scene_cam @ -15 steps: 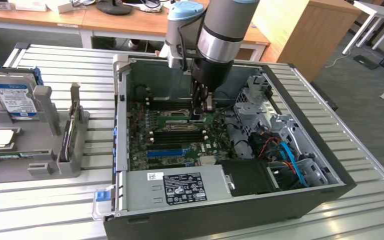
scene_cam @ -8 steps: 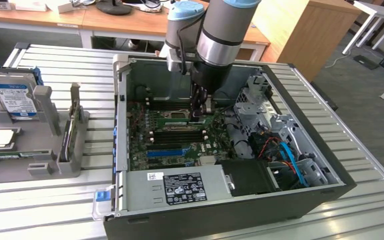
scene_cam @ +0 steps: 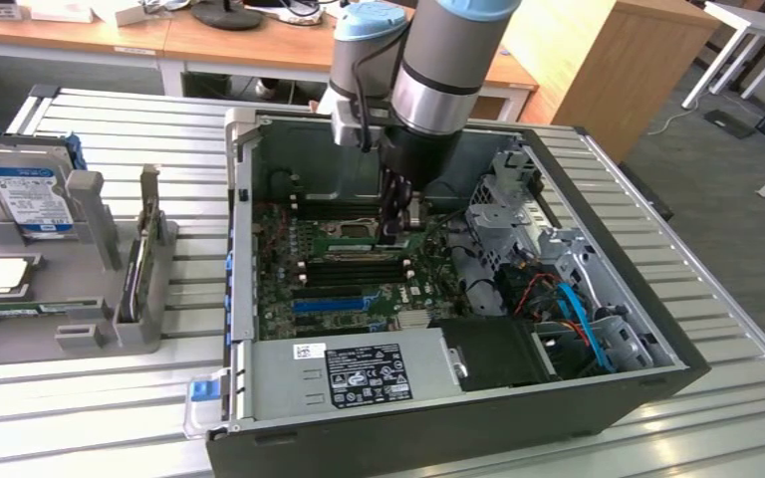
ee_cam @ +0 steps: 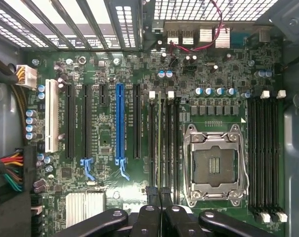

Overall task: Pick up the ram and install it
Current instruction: 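Insert the ram into the slot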

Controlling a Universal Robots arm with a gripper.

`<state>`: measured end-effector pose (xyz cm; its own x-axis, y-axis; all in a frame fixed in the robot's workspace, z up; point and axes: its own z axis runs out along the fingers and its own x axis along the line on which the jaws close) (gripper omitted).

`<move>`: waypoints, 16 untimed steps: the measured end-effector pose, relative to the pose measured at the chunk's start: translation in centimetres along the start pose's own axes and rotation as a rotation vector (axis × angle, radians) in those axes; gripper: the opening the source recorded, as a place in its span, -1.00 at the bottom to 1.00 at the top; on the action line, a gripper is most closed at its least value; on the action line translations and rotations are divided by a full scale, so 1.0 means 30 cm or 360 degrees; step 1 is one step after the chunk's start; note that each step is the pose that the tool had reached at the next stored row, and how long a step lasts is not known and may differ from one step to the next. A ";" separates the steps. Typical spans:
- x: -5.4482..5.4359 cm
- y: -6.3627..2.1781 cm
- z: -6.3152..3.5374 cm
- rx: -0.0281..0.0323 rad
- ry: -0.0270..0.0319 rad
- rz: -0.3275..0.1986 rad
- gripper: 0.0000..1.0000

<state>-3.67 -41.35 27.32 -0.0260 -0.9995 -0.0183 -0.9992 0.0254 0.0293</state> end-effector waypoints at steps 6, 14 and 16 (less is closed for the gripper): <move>0.000 0.000 0.003 0.00000 0.00003 0.0000 -0.76; 0.000 -0.001 0.019 -0.00001 0.00001 0.0000 -0.76; 0.001 -0.001 0.019 -0.00001 0.00006 0.0000 -0.76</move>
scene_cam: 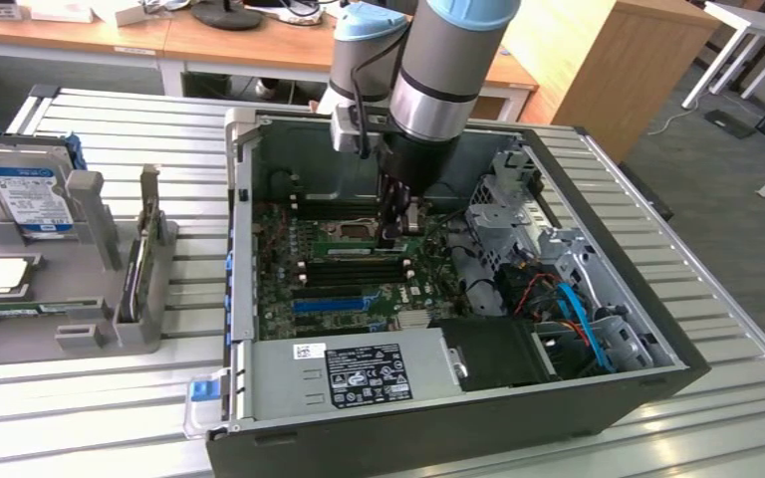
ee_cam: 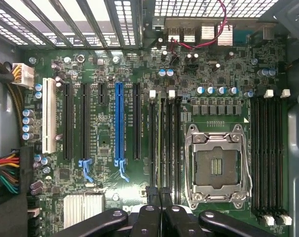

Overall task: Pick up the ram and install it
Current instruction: 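Insert the ram into the slot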

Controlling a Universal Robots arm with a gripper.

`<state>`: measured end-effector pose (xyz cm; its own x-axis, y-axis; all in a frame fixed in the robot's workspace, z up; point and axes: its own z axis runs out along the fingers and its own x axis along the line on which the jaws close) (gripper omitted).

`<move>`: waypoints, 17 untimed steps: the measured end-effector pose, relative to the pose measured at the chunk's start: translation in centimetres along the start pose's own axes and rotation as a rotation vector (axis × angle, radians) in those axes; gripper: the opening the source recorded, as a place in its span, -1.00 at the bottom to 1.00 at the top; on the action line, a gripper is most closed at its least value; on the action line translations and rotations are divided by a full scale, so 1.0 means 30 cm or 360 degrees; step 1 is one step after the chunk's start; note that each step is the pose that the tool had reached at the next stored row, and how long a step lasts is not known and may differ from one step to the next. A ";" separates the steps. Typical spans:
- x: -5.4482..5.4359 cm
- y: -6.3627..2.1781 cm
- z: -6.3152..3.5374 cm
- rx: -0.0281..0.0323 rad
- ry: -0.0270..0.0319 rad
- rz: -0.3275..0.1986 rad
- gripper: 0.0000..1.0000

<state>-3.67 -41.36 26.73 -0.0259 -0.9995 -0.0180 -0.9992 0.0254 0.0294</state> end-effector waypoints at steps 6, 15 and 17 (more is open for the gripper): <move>0.000 0.000 0.009 0.00001 -0.00004 0.0000 -0.76; 0.000 -0.001 0.019 0.00001 -0.00006 0.0000 -0.76; 0.000 -0.001 0.023 0.00003 -0.00009 0.0000 -0.76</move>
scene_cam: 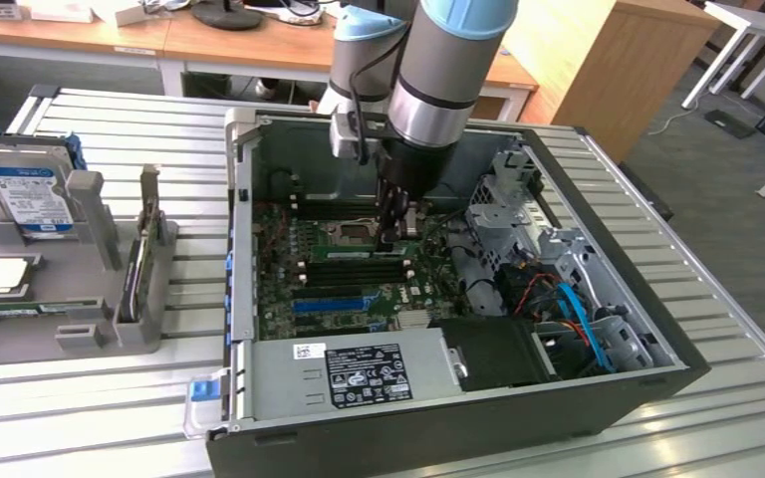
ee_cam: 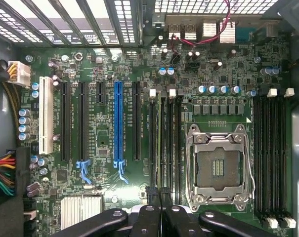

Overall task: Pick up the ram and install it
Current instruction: 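Insert the ram into the slot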

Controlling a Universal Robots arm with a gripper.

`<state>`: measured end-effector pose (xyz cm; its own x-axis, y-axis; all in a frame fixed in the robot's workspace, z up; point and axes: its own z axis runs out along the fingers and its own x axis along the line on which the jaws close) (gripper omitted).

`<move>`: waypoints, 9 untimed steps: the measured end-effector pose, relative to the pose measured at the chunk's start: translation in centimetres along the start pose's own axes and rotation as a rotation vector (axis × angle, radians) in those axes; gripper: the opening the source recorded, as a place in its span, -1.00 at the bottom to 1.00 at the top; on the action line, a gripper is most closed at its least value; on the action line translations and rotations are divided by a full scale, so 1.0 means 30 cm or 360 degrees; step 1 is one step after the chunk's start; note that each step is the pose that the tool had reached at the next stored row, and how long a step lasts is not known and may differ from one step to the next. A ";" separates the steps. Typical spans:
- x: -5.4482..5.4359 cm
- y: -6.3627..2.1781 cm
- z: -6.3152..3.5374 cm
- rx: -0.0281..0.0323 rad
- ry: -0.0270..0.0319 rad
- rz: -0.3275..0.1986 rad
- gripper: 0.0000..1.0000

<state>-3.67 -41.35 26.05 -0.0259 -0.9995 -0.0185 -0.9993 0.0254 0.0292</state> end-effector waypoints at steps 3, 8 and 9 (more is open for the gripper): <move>0.000 0.000 0.007 -0.00002 0.00003 0.0000 -0.76; 0.000 0.000 0.008 -0.00003 0.00005 0.0000 -0.76; 0.000 0.000 0.008 -0.00002 0.00005 0.0000 -0.76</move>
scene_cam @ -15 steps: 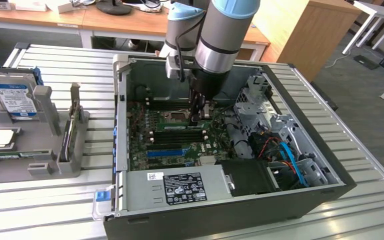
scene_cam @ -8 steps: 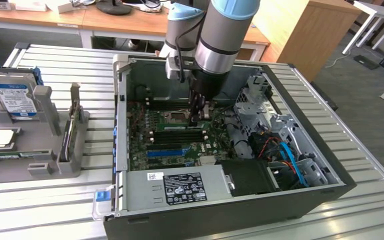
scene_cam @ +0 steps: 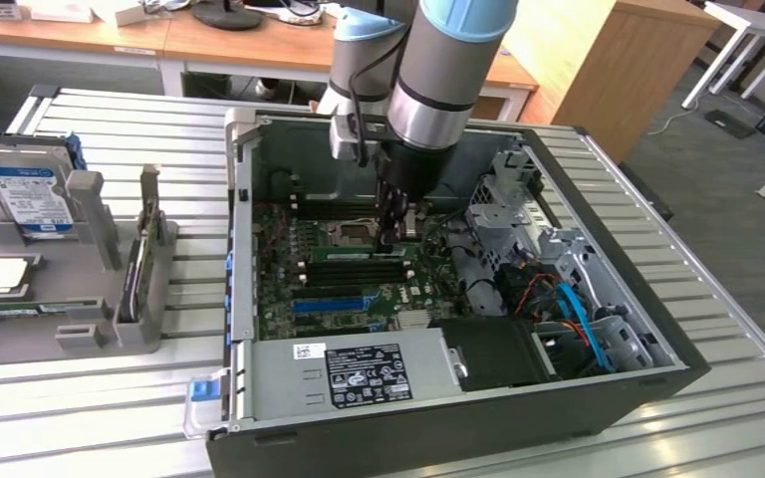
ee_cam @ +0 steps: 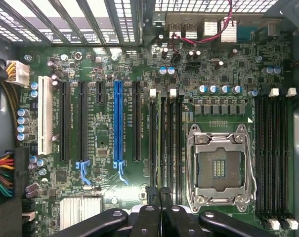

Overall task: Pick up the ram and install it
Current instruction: 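Insert the ram into the slot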

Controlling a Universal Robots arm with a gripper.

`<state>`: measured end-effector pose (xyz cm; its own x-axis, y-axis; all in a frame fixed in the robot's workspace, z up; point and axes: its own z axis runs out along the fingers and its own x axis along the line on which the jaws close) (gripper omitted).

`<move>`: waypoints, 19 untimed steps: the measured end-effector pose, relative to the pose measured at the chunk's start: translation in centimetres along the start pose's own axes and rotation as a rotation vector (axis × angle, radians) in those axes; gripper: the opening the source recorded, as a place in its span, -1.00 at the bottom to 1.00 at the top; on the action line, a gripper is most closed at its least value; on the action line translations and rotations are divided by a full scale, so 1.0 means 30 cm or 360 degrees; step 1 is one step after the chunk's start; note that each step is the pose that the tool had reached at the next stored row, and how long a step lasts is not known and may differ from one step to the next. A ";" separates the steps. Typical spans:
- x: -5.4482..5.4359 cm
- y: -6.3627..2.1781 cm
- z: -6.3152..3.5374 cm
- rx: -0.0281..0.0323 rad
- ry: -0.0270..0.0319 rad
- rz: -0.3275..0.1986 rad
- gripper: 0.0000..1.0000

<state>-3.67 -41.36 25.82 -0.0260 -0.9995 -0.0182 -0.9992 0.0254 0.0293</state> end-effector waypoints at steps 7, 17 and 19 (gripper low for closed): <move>0.008 0.000 0.000 0.00000 -0.00008 0.0000 -0.76; 0.008 -0.001 0.014 0.00000 -0.00006 0.0000 -0.76; 0.009 -0.001 0.017 -0.00001 -0.00005 0.0000 -0.76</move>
<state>-3.67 -41.60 25.31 -0.0259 -0.9995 -0.0185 -0.9992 0.0253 0.0294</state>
